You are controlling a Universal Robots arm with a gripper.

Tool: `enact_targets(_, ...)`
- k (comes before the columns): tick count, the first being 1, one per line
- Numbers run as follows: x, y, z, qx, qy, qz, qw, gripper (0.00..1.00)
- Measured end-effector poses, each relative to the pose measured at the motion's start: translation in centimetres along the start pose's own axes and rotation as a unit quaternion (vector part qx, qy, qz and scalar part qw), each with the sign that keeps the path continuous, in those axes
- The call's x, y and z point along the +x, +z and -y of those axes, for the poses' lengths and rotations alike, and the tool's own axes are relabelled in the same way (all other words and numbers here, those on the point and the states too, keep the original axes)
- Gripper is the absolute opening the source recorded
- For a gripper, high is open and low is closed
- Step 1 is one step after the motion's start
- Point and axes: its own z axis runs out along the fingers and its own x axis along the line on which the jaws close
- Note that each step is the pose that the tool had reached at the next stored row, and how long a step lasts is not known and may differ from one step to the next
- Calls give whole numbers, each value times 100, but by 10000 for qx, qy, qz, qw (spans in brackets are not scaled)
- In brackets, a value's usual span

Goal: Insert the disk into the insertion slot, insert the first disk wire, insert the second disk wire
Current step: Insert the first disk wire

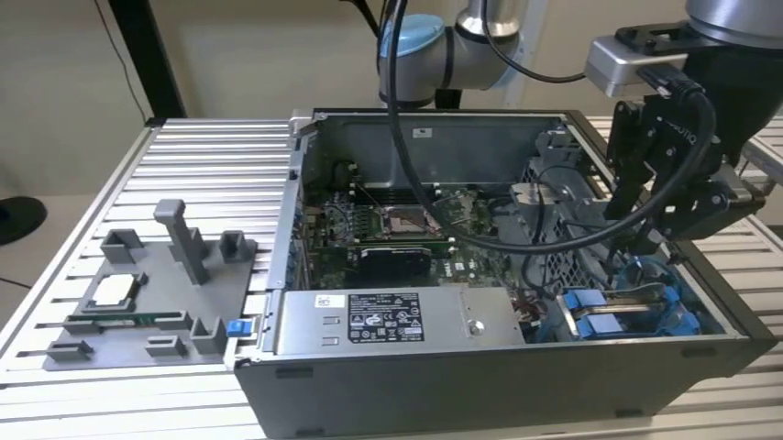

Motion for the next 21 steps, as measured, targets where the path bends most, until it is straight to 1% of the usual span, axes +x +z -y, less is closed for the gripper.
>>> enact_targets(3, 0, -1, -5, 2, -63, 1, 10000, 100)
enact_targets(6, -1, 8, -10, 7, -244, 10, 9997, 100)
enact_targets(9, -1, 22, -15, 10, -345, 14, 9994, 100)
enact_targets(12, 1, 38, -16, 23, -364, 14, 9993, 100)
enact_targets(16, 1, 61, -17, 66, -376, 14, 9993, 100)
enact_targets(21, 1, 63, -17, 84, -376, 13, 9993, 100)
